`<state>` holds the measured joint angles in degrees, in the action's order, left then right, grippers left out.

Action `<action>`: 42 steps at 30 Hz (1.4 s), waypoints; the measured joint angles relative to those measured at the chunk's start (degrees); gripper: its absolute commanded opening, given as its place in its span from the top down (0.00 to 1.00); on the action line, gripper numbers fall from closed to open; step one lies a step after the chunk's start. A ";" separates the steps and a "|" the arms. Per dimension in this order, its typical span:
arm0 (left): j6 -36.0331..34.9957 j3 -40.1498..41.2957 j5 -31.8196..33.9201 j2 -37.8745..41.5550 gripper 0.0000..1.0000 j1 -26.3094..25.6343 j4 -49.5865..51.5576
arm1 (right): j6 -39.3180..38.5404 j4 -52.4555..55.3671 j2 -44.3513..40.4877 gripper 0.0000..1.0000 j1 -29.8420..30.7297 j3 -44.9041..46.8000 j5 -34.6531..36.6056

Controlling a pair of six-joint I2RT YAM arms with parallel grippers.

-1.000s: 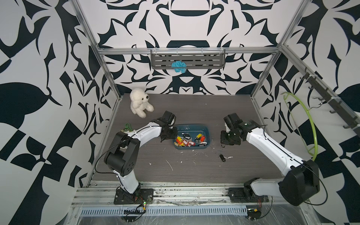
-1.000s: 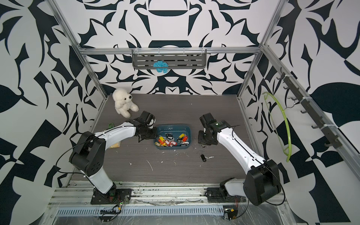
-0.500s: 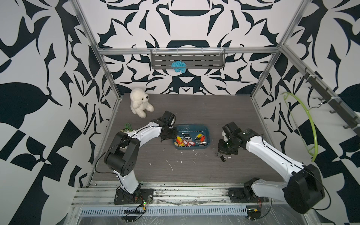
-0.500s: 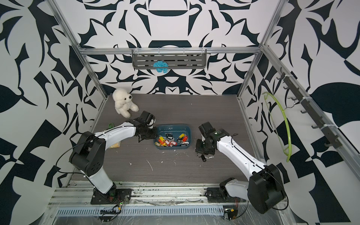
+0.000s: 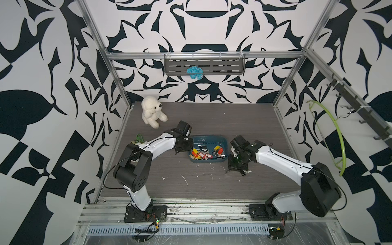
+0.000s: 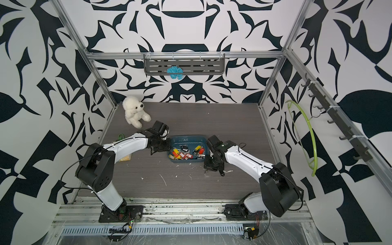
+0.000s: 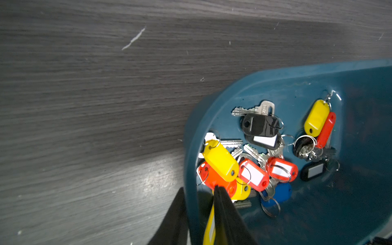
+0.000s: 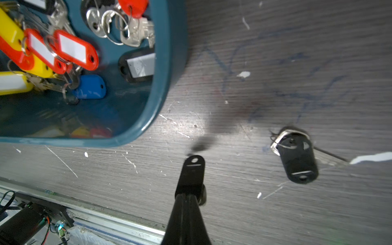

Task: Take the keys out of the storage box
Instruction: Place the key at the center of the board.

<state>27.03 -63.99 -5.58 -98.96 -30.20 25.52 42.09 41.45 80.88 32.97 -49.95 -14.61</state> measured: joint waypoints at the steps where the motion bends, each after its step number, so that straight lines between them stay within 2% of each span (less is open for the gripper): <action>1: 0.00 0.00 0.00 0.00 0.74 0.00 0.00 | 0.15 -0.04 0.33 0.83 0.26 0.00 0.00; 7: 0.00 0.00 -0.02 0.00 0.74 0.00 0.00 | 0.76 -0.33 0.98 0.61 0.79 0.02 0.07; 10: 0.00 0.00 -0.02 0.00 0.73 0.00 0.00 | 0.81 -0.11 0.98 0.57 0.79 0.02 0.59; 14: 0.00 0.00 -0.02 0.00 0.74 0.00 0.02 | 0.07 1.99 0.98 0.58 0.79 -0.57 2.75; 17: -0.02 0.00 -0.02 0.00 0.74 0.00 0.00 | -1.07 4.59 0.92 0.63 0.79 -2.97 5.03; 20: -0.02 0.00 0.00 0.00 0.74 0.00 0.00 | -2.49 6.82 0.96 0.66 0.92 -7.91 6.60; 24: 0.00 0.00 0.00 0.00 0.74 0.00 0.00 | -4.31 8.52 3.02 0.63 1.31 -18.03 7.43; 31: 0.04 1.09 -0.02 0.02 0.74 0.00 -0.63 | -7.43 7.06 15.58 0.57 1.68 -31.91 6.05; 36: 0.07 1.38 -0.07 0.04 0.74 0.00 -0.79 | -8.09 5.29 25.94 0.58 1.68 -37.35 3.96; 42: 0.09 1.38 -0.39 0.02 0.74 0.00 -0.94 | -9.11 4.90 34.38 0.60 1.68 -42.62 2.95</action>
<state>27.11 -62.61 -5.98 -98.94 -30.20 24.58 32.97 46.35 115.26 34.65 -92.58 -11.66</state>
